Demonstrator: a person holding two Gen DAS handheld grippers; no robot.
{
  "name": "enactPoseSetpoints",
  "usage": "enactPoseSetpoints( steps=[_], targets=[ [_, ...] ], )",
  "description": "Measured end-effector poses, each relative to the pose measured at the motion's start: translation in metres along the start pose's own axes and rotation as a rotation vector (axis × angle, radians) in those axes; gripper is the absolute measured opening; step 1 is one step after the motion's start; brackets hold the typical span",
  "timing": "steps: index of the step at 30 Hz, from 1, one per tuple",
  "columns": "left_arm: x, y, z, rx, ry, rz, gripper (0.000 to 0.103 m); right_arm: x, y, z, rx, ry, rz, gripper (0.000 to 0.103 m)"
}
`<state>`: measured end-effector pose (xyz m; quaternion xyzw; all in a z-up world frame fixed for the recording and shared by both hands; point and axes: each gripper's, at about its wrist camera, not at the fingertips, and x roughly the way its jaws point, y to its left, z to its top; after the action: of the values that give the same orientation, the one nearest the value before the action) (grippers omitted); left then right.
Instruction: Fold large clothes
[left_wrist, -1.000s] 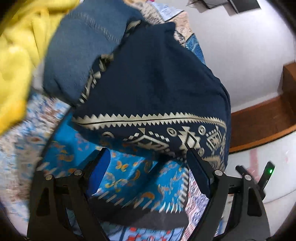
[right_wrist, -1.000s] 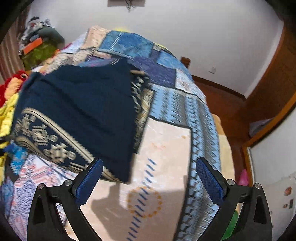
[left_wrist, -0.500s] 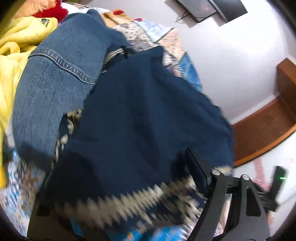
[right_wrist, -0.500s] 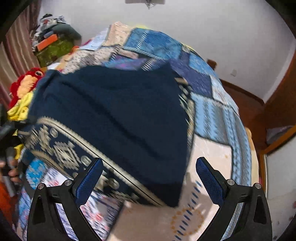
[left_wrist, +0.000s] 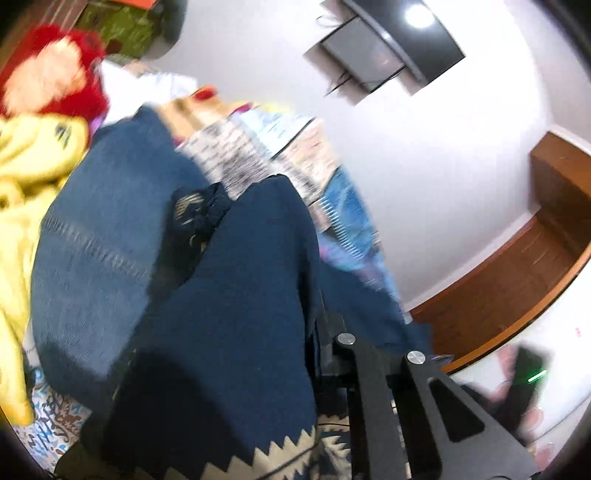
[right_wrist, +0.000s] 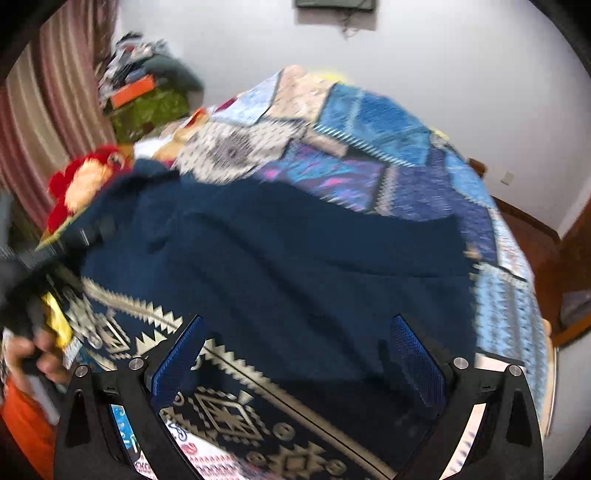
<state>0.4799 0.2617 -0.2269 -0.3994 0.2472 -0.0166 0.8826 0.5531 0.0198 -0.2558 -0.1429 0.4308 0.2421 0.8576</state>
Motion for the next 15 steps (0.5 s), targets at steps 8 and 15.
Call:
enactPoseSetpoints(
  steps=[8,15],
  targets=[
    [0.009,-0.099,0.013,0.247,0.027,-0.032,0.012,0.032,-0.001,-0.009,0.008,0.077,0.068,0.100],
    [0.026,-0.199,-0.028,0.512,0.053,-0.052,0.012,-0.044,-0.091,-0.035,0.225,-0.027,0.118,0.100]
  ],
)
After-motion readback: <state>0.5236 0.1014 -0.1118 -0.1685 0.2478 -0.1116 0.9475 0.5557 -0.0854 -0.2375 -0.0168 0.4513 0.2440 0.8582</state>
